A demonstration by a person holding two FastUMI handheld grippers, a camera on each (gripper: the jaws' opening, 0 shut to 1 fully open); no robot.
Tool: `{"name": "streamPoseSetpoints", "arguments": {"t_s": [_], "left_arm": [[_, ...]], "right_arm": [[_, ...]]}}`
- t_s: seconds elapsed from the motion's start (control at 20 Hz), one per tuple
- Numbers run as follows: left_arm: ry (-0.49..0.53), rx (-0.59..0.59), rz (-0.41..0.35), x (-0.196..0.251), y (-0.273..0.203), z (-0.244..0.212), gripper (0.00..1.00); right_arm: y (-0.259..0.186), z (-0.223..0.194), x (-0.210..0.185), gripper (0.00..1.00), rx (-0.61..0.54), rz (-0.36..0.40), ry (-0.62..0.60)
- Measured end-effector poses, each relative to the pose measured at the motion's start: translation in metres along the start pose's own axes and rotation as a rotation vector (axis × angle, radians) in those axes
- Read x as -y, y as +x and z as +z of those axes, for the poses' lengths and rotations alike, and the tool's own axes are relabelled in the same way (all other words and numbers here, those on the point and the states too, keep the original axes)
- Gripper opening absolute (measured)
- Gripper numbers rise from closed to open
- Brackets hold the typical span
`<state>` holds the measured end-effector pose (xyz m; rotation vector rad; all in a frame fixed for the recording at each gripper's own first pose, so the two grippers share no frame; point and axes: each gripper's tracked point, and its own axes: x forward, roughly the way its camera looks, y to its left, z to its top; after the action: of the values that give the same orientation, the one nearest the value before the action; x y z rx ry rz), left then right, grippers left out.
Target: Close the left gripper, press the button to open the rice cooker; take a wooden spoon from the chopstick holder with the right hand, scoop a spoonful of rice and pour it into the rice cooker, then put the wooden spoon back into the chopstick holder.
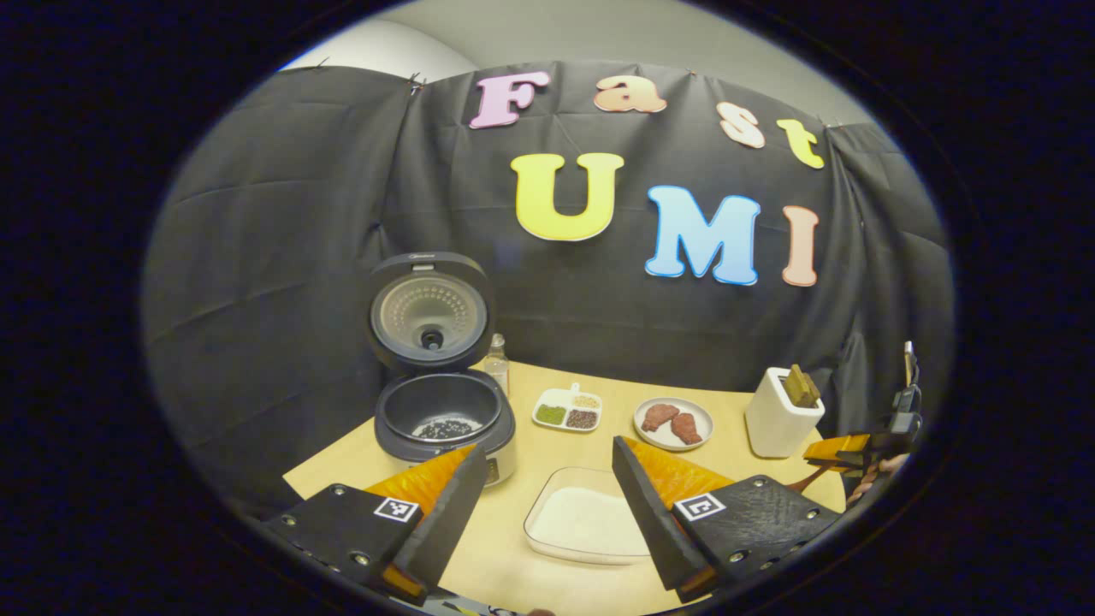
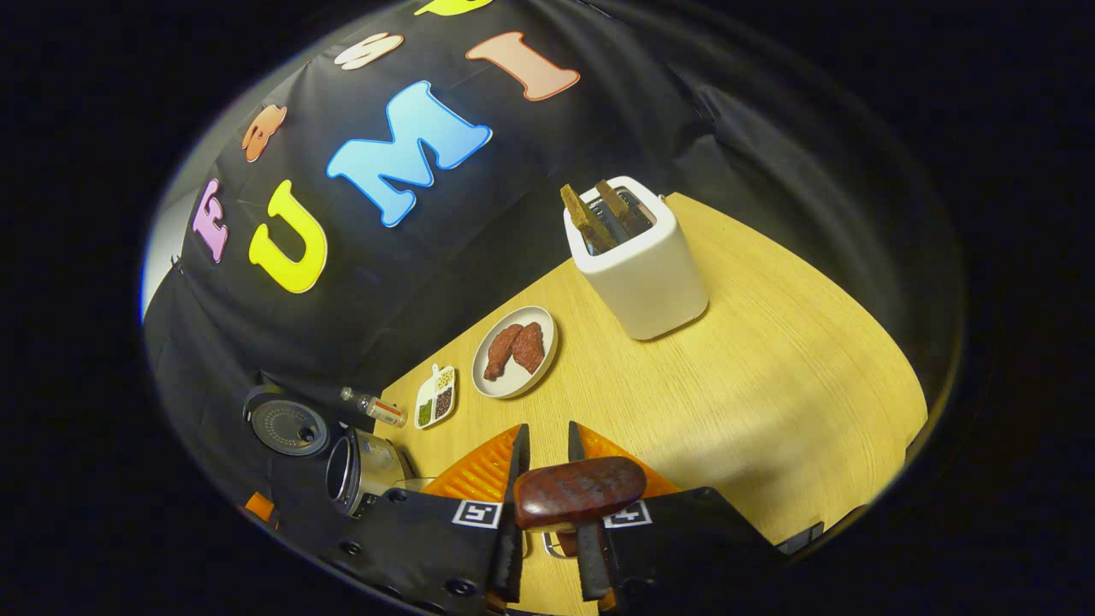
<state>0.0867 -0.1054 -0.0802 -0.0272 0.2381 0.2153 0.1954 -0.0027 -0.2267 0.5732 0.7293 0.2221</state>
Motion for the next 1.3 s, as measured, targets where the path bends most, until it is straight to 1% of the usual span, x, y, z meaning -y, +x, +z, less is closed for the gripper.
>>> {"name": "streamPoseSetpoints", "arguments": {"t_s": [0.15, 0.25, 0.35, 0.5, 0.65, 0.8, 1.0, 1.1, 1.3], "left_arm": [[0.039, 0.005, -0.071, -0.002, 0.009, 0.002, 0.92], [0.046, 0.015, -0.124, -0.009, 0.015, 0.007, 0.92], [0.044, 0.019, -0.160, -0.020, 0.021, 0.009, 0.93], [0.040, 0.028, -0.200, -0.039, 0.031, 0.012, 0.93], [0.038, 0.021, -0.230, -0.063, 0.044, 0.006, 0.93], [0.027, 0.018, -0.249, -0.085, 0.054, 0.005, 0.93], [0.001, 0.021, -0.284, -0.112, 0.058, 0.008, 0.93], [-0.002, 0.023, -0.297, -0.126, 0.060, 0.009, 0.93], [0.003, 0.026, -0.283, -0.160, 0.062, 0.005, 0.92]], "right_arm": [[-0.024, 0.007, 0.000, 0.24, 0.065, -0.049, 0.018], [-0.041, 0.012, -0.001, 0.24, 0.117, -0.081, 0.032], [-0.059, 0.014, -0.001, 0.24, 0.166, -0.116, 0.039], [-0.085, 0.013, -0.007, 0.24, 0.230, -0.168, 0.043], [-0.102, 0.007, -0.020, 0.24, 0.276, -0.193, 0.049], [-0.111, -0.001, -0.041, 0.24, 0.307, -0.200, 0.053], [-0.115, -0.013, -0.072, 0.24, 0.336, -0.201, 0.026], [-0.109, -0.021, -0.090, 0.24, 0.331, -0.186, 0.020], [-0.085, -0.033, -0.132, 0.25, 0.302, -0.134, 0.017]]}}
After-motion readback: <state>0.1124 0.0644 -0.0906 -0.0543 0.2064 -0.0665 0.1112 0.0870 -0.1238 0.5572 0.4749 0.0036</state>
